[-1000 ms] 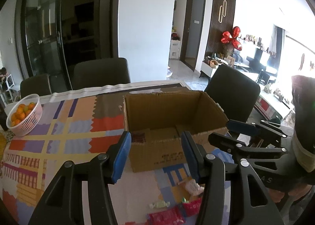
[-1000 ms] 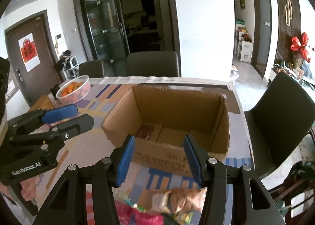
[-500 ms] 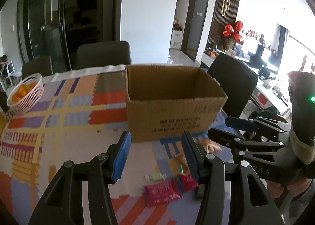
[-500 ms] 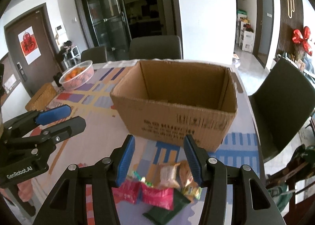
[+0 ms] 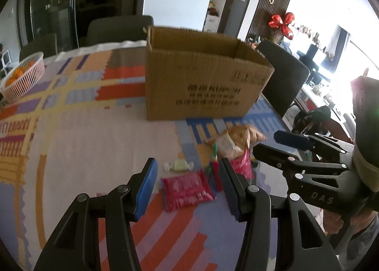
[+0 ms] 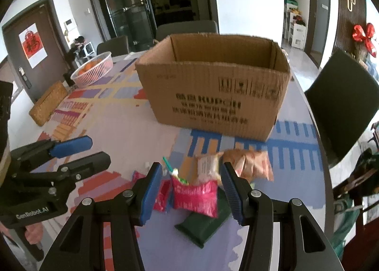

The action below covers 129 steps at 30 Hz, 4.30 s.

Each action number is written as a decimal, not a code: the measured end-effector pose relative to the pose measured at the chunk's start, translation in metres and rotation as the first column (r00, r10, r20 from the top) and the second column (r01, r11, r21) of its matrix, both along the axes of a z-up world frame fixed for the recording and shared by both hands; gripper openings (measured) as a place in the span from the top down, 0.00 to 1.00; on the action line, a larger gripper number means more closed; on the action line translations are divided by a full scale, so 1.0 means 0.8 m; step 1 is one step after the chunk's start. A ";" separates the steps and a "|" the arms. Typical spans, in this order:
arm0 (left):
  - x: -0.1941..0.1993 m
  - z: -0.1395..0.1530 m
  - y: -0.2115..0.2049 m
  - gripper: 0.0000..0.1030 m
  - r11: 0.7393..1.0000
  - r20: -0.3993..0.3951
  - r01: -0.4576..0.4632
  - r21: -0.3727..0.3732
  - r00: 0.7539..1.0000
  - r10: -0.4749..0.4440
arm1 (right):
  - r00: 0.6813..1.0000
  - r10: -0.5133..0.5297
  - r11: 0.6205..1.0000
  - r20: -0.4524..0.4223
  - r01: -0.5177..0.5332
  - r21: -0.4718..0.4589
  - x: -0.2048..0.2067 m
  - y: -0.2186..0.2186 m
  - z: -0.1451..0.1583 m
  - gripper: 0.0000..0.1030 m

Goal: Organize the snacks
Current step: 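Move both tools back toward the remaining snacks, then grasp the red snack bag with the left tool while the right tool grasps the pink bag, then lift both bags and carry them toward the cardboard box, then open both tools over the box to drop the two bags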

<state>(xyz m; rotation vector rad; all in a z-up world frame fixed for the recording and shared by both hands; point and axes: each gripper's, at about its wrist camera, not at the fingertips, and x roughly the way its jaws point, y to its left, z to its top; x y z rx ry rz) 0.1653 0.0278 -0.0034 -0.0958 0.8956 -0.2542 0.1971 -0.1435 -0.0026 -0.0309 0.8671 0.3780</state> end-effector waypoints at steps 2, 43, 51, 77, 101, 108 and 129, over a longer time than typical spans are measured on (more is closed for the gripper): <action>-0.002 -0.009 0.000 0.46 1.000 -0.018 0.007 -0.001 1.000 -0.007 | 1.000 -0.007 1.000 -0.008 0.007 -0.008 -0.001 0.000 -0.006 0.42; 0.062 -0.116 -0.054 0.47 0.838 -0.204 0.500 0.219 0.863 -0.462 | 0.979 0.003 0.998 -0.203 -0.014 -0.053 0.033 0.017 -0.105 0.38; 0.046 -0.111 -0.037 0.60 0.898 -0.176 0.413 0.151 0.905 -0.386 | 0.984 0.014 0.998 -0.176 -0.024 -0.053 0.031 0.020 -0.109 0.45; 0.005 -0.045 -0.022 0.61 0.994 -0.025 0.112 -0.003 0.993 -0.112 | 0.997 -0.009 1.000 -0.075 0.010 0.013 -0.010 -0.003 -0.067 0.59; 0.077 0.106 -0.022 0.61 0.998 0.254 0.057 -0.015 0.966 -0.051 | 0.975 -0.098 0.989 0.201 0.073 0.127 0.047 -0.028 0.084 0.59; 0.116 0.123 -0.023 0.61 0.998 0.260 0.055 -0.013 0.964 -0.049 | 0.968 -0.103 0.989 0.229 0.074 0.130 0.081 -0.030 0.113 0.59; 0.232 0.104 -0.037 0.59 0.999 0.122 0.048 0.015 0.991 -0.049 | 0.978 -0.126 0.992 0.167 0.120 0.047 0.190 -0.031 0.100 0.58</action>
